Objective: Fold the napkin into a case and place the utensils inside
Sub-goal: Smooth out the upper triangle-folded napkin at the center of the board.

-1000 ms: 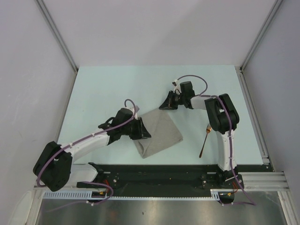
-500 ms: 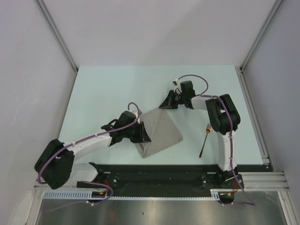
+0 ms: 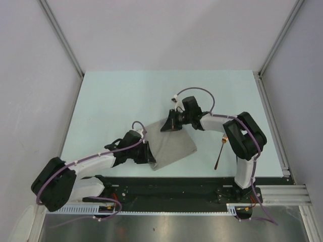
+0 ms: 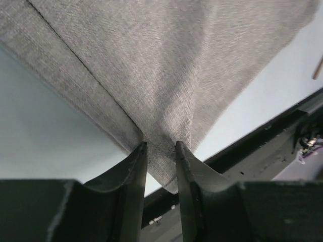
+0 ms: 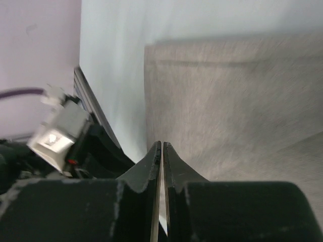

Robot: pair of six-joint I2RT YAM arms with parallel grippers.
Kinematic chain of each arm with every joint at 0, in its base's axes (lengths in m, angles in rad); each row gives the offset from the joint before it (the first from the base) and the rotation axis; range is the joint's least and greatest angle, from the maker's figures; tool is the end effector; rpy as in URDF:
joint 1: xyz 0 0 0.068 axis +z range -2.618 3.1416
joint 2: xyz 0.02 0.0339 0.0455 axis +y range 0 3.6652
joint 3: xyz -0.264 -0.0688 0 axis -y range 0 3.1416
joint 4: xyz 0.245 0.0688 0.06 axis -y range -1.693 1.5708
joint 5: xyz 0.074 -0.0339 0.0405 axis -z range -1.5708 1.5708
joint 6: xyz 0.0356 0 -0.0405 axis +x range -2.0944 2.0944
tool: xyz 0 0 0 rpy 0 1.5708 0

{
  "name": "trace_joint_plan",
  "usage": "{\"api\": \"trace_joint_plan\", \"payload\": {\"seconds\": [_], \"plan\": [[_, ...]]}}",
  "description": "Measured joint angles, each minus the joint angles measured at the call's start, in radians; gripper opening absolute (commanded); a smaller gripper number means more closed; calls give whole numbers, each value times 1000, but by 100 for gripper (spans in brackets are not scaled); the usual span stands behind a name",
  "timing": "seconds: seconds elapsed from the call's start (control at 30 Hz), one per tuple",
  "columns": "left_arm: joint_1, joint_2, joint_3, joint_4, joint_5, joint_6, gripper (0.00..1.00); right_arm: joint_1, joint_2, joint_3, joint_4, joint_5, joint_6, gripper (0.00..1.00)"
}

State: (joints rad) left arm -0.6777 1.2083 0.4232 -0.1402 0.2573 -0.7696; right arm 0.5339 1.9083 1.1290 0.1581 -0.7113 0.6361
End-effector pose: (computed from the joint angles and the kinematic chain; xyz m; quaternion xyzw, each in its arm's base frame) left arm 0.1558 -0.1370 0.1430 -0.0026 0.9414 -0.2995 0.1552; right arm 0.3377 0.2266 0.1743 -0.1164 0.8408 0.4948 0.1863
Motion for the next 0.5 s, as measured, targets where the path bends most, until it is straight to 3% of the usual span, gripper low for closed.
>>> {"api": "trace_joint_plan", "payload": {"seconds": [0.13,0.27,0.4,0.5], "plan": [[0,-111,5,-48,-3,-2,43,97,-8,-105,14,0,14,9],[18,-164,85,-114,-45,3,50,169,-20,-198,51,1,47,16],[148,-130,163,-127,-86,20,45,193,-74,-258,58,29,68,20],[262,-18,221,-140,-111,50,44,209,-116,-262,65,56,72,20]]}}
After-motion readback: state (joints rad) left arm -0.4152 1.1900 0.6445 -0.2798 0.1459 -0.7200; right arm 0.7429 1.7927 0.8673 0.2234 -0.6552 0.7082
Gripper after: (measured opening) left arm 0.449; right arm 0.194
